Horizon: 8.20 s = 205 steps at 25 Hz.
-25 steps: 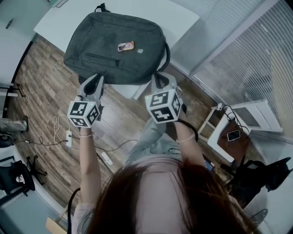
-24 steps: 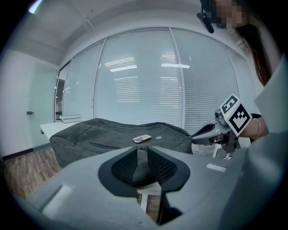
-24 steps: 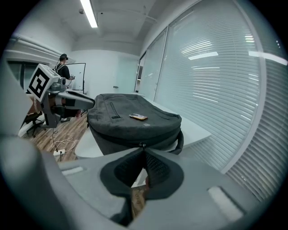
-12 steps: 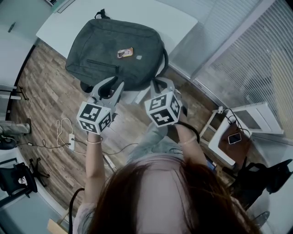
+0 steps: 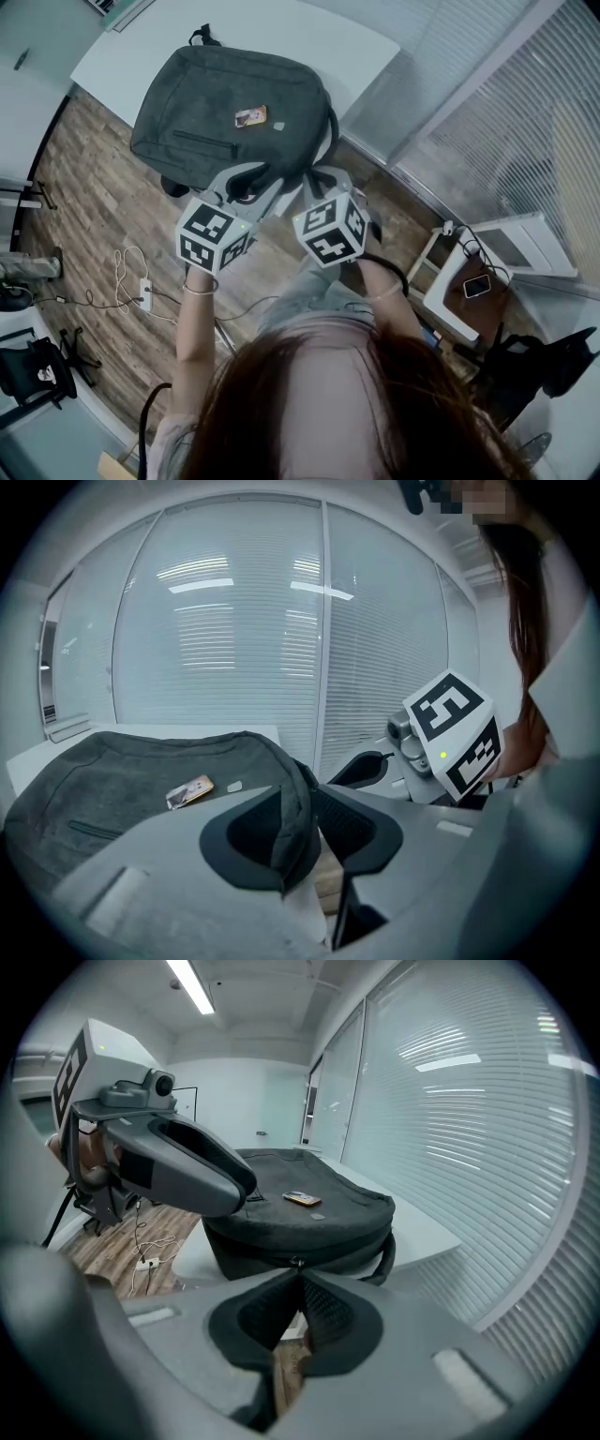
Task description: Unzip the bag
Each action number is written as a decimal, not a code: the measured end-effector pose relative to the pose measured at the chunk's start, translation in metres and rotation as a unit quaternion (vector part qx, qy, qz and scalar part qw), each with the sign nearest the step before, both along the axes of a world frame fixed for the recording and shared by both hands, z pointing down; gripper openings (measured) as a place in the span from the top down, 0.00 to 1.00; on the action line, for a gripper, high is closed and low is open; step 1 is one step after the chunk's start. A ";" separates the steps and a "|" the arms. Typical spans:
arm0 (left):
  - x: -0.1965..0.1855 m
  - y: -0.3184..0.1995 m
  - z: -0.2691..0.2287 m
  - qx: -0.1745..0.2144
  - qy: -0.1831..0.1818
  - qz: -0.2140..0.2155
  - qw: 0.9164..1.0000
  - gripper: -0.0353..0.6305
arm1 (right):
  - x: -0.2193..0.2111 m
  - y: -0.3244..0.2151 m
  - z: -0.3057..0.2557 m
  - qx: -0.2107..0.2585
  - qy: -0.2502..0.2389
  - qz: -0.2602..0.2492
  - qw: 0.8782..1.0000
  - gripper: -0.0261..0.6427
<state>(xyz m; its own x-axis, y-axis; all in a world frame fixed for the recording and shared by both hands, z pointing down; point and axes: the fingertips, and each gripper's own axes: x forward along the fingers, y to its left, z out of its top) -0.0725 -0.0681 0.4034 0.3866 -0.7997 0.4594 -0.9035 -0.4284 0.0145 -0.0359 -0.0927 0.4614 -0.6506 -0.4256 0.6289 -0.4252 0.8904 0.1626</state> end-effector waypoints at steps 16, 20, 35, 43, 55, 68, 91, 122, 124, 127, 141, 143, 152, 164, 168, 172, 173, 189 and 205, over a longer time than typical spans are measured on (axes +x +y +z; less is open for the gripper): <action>0.017 -0.017 0.034 -0.108 -0.088 0.018 0.990 0.81 | 0.000 0.002 -0.003 -0.011 0.006 -0.032 0.999 0.95; 0.017 -0.019 0.039 -0.110 -0.099 0.016 0.989 0.83 | 0.000 0.002 -0.002 -0.006 0.013 -0.045 0.999 0.95; 0.016 -0.017 0.046 -0.138 -0.041 0.030 0.989 0.86 | 0.003 -0.009 -0.002 -0.062 0.023 -0.060 0.996 0.95; 0.014 -0.019 0.048 -0.141 -0.014 0.028 0.989 0.86 | 0.005 -0.025 -0.002 -0.076 0.017 -0.056 0.995 0.95; 0.013 -0.019 0.049 -0.150 0.009 0.037 0.988 0.86 | 0.008 -0.052 -0.003 -0.058 0.023 -0.056 0.996 0.95; 0.013 -0.021 0.050 -0.170 0.045 0.053 0.983 0.86 | 0.006 -0.090 -0.004 -0.039 0.029 -0.052 0.997 0.95; 0.011 -0.022 0.051 -0.178 0.063 0.065 0.980 0.86 | 0.000 -0.127 -0.005 0.001 0.036 -0.035 0.999 0.95; 0.010 -0.025 0.053 -0.194 0.089 0.068 0.975 0.86 | -0.019 -0.176 -0.005 -0.002 0.058 -0.135 0.989 0.95; 0.010 -0.026 0.054 -0.196 0.089 0.069 0.974 0.86 | -0.021 -0.181 -0.004 -0.001 0.057 -0.143 0.988 0.95; 0.011 -0.026 0.053 -0.198 0.088 0.070 0.974 0.86 | -0.024 -0.185 -0.004 -0.004 0.051 -0.155 0.987 0.95; 0.009 -0.026 0.058 -0.188 0.085 0.074 0.976 0.86 | -0.047 -0.211 0.004 0.017 0.039 -0.197 0.979 0.95; 0.009 -0.026 0.057 -0.189 0.087 0.075 0.975 0.86 | -0.049 -0.215 0.004 0.020 0.039 -0.203 0.978 0.95; 0.010 -0.026 0.055 -0.194 0.091 0.079 0.974 0.86 | -0.059 -0.225 0.001 0.044 0.044 -0.245 0.968 0.95; 0.011 -0.027 0.053 -0.198 0.096 0.084 0.972 0.86 | -0.077 -0.239 -0.001 0.068 0.056 -0.305 0.948 0.94; 0.011 -0.027 0.054 -0.202 0.097 0.086 0.971 0.86 | -0.082 -0.242 0.000 0.073 0.059 -0.317 0.944 0.94; 0.011 -0.027 0.057 -0.205 0.100 0.086 0.970 0.86 | -0.087 -0.243 0.003 0.082 0.059 -0.328 0.939 0.94; 0.011 -0.028 0.057 -0.206 0.101 0.087 0.969 0.86 | -0.089 -0.244 0.002 0.089 0.061 -0.332 0.937 0.94; 0.012 -0.027 0.056 -0.219 0.116 0.098 0.964 0.86 | -0.110 -0.249 0.001 0.064 0.082 -0.428 0.898 0.94; 0.011 -0.029 0.057 -0.223 0.121 0.101 0.962 0.86 | -0.146 -0.257 0.006 0.051 0.132 -0.490 0.860 0.94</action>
